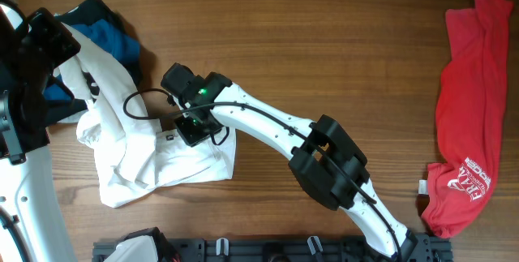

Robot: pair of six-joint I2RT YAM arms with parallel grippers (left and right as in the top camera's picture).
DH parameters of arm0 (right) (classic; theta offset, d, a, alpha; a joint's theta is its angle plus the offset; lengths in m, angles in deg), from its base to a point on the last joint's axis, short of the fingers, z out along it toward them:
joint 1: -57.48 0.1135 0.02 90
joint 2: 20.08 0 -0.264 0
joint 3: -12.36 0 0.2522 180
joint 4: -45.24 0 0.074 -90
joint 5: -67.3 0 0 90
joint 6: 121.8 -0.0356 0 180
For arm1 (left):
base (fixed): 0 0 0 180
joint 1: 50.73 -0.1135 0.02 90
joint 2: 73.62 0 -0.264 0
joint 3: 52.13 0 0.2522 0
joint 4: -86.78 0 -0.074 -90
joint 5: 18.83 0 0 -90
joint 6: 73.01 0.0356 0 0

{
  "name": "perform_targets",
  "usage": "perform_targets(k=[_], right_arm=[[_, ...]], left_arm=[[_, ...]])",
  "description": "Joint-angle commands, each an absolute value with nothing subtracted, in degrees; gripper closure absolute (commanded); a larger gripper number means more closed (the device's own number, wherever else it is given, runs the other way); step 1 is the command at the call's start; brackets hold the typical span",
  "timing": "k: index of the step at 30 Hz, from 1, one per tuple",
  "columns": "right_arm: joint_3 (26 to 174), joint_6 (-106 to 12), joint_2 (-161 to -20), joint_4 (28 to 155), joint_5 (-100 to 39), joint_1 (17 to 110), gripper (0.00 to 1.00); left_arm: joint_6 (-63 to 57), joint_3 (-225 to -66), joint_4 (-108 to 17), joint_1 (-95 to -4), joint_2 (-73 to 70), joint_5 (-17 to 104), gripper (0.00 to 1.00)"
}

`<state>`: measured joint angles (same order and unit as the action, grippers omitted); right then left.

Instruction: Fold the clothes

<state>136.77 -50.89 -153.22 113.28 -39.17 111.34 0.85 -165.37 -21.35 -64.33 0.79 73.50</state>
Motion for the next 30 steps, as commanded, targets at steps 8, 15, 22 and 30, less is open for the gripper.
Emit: perform_targets(k=[8,15,22,30], right_arm=[[136.0,-51.7,-156.5,113.9,-40.1,111.8,0.65],[136.0,-51.7,-156.5,113.3,-40.2,111.8,0.69],[136.5,-51.5,-156.3,111.7,-41.2,111.8,0.96],[137.6,-53.4,-148.4,116.0,-32.9,107.6,0.96]], left_arm=[[1.8,-166.0,-21.5,-64.1,-0.2,74.5,0.96],[1.8,-166.0,-21.5,-64.1,-0.2,74.5,0.96],[1.8,-166.0,-21.5,-64.1,-0.2,74.5,0.96],[1.8,-166.0,-21.5,-64.1,-0.2,74.5,0.96]])
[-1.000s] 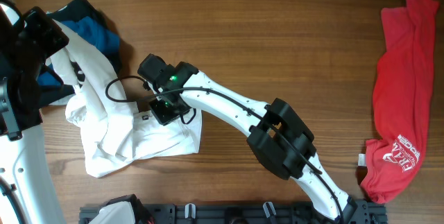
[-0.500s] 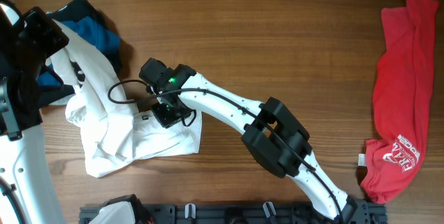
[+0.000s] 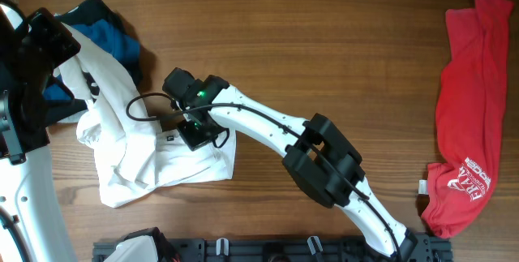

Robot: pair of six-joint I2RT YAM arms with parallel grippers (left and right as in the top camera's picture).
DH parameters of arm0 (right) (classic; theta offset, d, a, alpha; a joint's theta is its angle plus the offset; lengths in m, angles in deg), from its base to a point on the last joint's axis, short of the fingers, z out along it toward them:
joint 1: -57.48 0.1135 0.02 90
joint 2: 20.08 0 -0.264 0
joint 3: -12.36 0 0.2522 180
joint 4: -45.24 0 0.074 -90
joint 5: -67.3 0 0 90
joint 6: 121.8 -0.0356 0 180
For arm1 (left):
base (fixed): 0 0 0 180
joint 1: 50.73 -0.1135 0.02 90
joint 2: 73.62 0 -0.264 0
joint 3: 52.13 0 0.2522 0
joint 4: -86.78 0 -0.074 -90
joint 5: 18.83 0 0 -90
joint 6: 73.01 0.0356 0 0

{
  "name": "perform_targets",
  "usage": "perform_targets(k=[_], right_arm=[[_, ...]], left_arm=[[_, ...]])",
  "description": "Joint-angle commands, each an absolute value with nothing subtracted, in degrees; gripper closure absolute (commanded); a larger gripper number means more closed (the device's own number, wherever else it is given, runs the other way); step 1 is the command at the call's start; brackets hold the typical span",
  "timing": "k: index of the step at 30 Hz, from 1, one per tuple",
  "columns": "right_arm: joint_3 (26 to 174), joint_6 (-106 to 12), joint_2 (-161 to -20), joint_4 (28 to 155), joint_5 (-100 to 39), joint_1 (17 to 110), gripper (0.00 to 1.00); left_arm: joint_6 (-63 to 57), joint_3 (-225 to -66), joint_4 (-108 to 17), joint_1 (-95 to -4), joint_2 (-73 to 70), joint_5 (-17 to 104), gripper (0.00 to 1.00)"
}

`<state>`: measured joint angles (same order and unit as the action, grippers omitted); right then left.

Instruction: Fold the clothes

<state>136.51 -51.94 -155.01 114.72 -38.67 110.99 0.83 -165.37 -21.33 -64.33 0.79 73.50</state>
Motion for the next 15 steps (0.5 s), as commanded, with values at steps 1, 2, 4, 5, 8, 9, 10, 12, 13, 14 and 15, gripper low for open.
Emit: perform_targets(k=[1,2,4,5,8,9,10,12,13,14,15], right_arm=[[137.6,-53.4,-146.1,116.4,-32.1,106.1,0.95],[137.6,-53.4,-143.6,116.9,-31.6,104.3,0.96],[137.6,-53.2,-137.8,117.9,-31.5,99.6,0.96],[137.6,-53.1,-135.3,118.5,-31.5,97.5,0.96],[137.6,-51.8,-128.7,120.1,-31.6,91.4,0.96],[137.6,-51.2,-126.9,120.9,-31.7,89.7,0.96],[137.6,-50.9,-125.5,121.6,-31.7,88.3,0.96],[137.6,-49.7,-122.3,123.6,-31.7,85.2,0.96],[137.6,-49.4,-120.9,124.6,-31.5,83.8,0.96],[137.6,-48.6,-119.5,125.6,-31.5,82.5,0.96],[137.6,-48.1,-118.0,126.4,-31.3,81.1,0.96]], left_arm=[[1.8,-166.0,-21.5,-64.1,-0.2,74.5,0.96],[1.8,-166.0,-21.5,-64.1,-0.2,74.5,0.96],[1.8,-166.0,-21.5,-64.1,-0.2,74.5,0.96],[1.8,-166.0,-21.5,-64.1,-0.2,74.5,0.96],[1.8,-166.0,-21.5,-64.1,-0.2,74.5,0.96],[1.8,-166.0,-21.6,-64.1,-0.2,74.5,0.96],[1.8,-166.0,-21.8,-64.1,-0.2,74.5,0.96],[1.8,-166.0,-22.8,-64.1,-0.2,74.5,0.96],[1.8,-166.0,-23.6,-64.1,-0.3,74.5,0.96],[1.8,-166.0,-24.7,-64.1,-0.5,74.5,0.96],[1.8,-166.0,-25.7,-64.1,-0.7,74.5,0.96]])
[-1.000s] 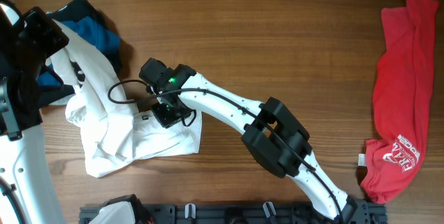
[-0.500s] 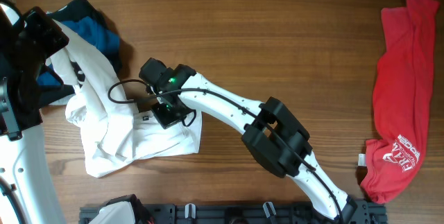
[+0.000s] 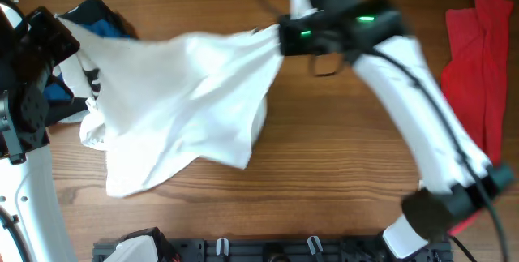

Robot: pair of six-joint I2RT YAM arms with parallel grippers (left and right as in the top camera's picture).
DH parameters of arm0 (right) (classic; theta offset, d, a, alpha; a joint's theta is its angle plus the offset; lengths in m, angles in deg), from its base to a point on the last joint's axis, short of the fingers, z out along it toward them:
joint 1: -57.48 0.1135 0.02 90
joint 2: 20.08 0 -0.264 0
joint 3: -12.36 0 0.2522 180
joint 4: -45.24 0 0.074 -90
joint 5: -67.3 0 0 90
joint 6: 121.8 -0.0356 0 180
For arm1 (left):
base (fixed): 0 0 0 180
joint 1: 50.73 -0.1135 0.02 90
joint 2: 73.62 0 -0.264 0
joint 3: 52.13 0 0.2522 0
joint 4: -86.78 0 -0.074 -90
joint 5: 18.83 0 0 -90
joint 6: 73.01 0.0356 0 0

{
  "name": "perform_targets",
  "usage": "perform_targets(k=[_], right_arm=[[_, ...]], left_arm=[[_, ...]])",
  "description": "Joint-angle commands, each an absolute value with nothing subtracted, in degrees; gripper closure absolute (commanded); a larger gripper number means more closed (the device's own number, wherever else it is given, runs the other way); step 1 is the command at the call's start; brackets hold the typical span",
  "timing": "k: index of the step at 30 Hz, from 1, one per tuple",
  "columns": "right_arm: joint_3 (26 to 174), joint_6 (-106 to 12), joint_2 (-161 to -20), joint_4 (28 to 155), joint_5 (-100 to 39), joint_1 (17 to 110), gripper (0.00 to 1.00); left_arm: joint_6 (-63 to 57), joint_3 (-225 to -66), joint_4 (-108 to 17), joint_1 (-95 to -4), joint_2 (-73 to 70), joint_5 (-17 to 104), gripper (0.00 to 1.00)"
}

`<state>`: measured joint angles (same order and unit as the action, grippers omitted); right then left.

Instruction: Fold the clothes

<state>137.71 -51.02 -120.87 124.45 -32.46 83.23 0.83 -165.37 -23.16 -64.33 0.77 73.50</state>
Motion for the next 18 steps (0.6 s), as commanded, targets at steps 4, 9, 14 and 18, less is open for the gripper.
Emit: perform_targets(k=[4,9,14,18], right_arm=[[137.6,-47.9,-111.9,128.3,-31.0,74.3,0.96],[137.6,-45.0,-104.5,128.8,-31.1,63.1,0.96],[137.6,-43.6,-101.0,130.9,-31.7,55.6,0.96],[137.6,-42.3,-101.3,133.1,-31.7,55.1,0.96]], left_arm=[[1.8,-166.0,-28.7,-64.5,-1.9,74.5,0.96],[1.4,-166.0,-29.1,-68.4,-3.0,74.5,0.96],[-0.4,-166.0,-29.2,-70.8,-3.2,68.2,0.96],[-1.8,-166.0,-29.1,-70.8,-3.1,62.5,0.96]])
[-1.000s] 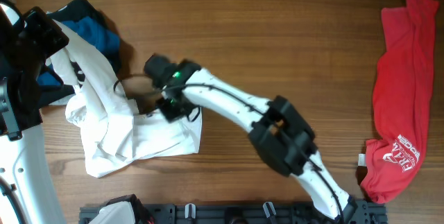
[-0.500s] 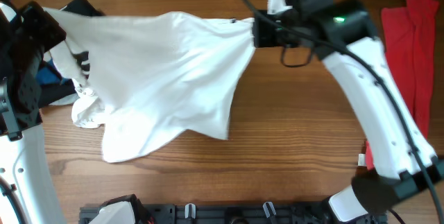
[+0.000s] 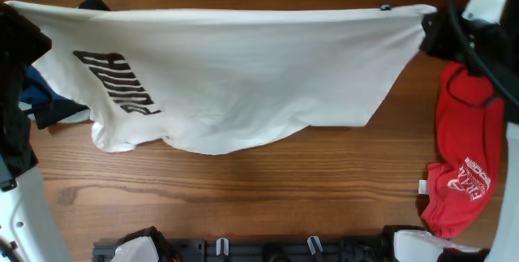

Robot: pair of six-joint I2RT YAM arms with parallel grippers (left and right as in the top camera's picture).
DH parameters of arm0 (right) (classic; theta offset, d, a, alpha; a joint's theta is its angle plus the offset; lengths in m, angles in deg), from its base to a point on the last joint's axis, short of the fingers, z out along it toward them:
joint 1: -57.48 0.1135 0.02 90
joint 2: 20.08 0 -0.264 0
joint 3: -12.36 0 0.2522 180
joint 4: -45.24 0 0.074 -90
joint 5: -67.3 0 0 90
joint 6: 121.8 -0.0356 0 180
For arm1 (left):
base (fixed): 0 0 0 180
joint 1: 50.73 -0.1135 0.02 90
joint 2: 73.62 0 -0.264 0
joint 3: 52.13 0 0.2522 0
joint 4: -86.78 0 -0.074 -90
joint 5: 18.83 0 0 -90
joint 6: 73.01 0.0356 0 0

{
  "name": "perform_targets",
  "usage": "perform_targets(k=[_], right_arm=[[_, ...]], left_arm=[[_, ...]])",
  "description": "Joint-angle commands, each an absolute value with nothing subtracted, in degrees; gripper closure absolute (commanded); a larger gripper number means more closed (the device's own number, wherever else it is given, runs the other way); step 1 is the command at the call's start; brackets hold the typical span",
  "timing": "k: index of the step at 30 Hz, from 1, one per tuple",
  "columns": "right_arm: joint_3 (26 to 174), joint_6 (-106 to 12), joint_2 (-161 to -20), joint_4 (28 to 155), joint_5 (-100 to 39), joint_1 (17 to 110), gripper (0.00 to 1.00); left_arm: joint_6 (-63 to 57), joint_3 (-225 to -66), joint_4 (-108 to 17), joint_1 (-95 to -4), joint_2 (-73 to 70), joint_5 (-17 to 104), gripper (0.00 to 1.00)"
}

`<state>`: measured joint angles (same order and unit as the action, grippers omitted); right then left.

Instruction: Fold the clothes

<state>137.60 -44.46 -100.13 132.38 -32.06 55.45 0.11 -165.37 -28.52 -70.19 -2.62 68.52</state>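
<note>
A white T-shirt with a black PUMA logo hangs stretched wide above the table, from the left edge almost to the right one. My left gripper holds its far left corner, with the fingers hidden by cloth. Shut on the shirt's far right corner is my right gripper. The lower hem sags in a curve toward the table's middle.
A crumpled red shirt lies along the right side, partly under my right arm. A blue and dark pile of clothes peeks out at the left behind the white shirt. A black rail runs along the front edge.
My right gripper has moved from the top middle to the far right with the shirt's corner. The white shirt, then a loose bunch on the left, is now spread taut across the table.
At first the white shirt lay crumpled at the left, with my right gripper down on it and my left arm at its other end. Then the right gripper held a corner up at the top middle. Now the shirt is stretched between both grippers.
</note>
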Motion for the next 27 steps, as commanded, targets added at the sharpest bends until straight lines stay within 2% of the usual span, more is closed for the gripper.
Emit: perform_targets(k=[1,15,22,27], right_arm=[[137.5,-42.3,-101.5,133.1,-31.7,55.1,0.96],[138.4,-42.3,-101.7,131.9,-28.2,55.1,0.96],[144.6,-44.0,-95.5,129.2,-21.7,55.1,0.96],[149.5,-45.4,-90.2,128.5,-17.5,55.1,0.96]], left_arm=[[-1.9,-166.0,-29.2,-70.8,-3.1,61.4,0.96],[-1.9,-166.1,-32.1,-70.8,-3.7,60.2,0.96],[-1.4,-171.4,-32.0,-70.8,-6.6,60.0,0.96],[-1.4,-177.2,-31.4,-70.8,-8.6,55.5,0.96]])
